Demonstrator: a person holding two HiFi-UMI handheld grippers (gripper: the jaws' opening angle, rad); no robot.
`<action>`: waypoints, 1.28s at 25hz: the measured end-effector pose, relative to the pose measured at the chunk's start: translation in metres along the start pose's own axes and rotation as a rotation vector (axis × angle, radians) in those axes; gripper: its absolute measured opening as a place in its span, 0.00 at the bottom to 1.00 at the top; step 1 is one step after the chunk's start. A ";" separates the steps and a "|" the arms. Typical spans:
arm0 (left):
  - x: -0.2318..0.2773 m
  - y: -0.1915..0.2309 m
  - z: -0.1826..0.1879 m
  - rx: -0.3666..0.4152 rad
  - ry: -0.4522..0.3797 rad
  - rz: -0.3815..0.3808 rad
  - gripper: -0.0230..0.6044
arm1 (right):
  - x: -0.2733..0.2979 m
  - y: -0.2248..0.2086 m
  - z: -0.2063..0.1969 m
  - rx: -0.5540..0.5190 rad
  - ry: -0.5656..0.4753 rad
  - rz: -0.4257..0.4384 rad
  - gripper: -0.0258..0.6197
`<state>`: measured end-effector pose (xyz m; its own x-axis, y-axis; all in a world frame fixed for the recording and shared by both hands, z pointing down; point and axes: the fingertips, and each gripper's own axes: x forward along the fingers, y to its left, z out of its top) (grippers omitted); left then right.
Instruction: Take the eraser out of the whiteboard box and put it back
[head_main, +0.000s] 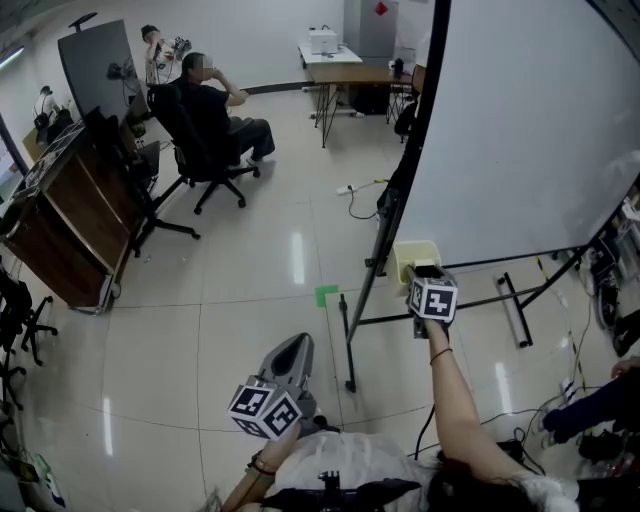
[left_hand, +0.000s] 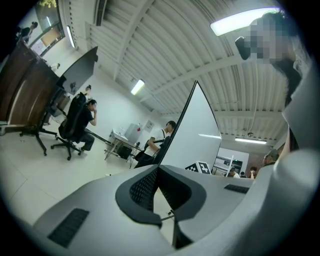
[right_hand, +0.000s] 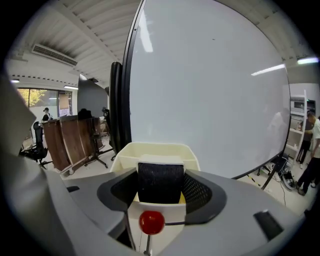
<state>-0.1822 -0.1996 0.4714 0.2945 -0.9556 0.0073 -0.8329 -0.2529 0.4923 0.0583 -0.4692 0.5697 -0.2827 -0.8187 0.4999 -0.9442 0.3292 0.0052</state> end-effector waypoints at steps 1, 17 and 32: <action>0.001 0.001 0.000 -0.002 -0.001 -0.002 0.01 | -0.003 0.000 0.003 0.012 -0.017 -0.005 0.47; -0.002 -0.058 -0.039 -0.016 0.091 -0.120 0.01 | -0.185 0.023 0.073 0.002 -0.347 0.063 0.47; -0.099 -0.135 -0.110 -0.016 0.152 -0.065 0.01 | -0.323 0.058 -0.049 0.010 -0.287 0.184 0.47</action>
<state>-0.0470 -0.0544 0.5000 0.4156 -0.9033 0.1059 -0.8026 -0.3095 0.5099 0.1033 -0.1624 0.4512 -0.4829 -0.8457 0.2270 -0.8743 0.4800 -0.0716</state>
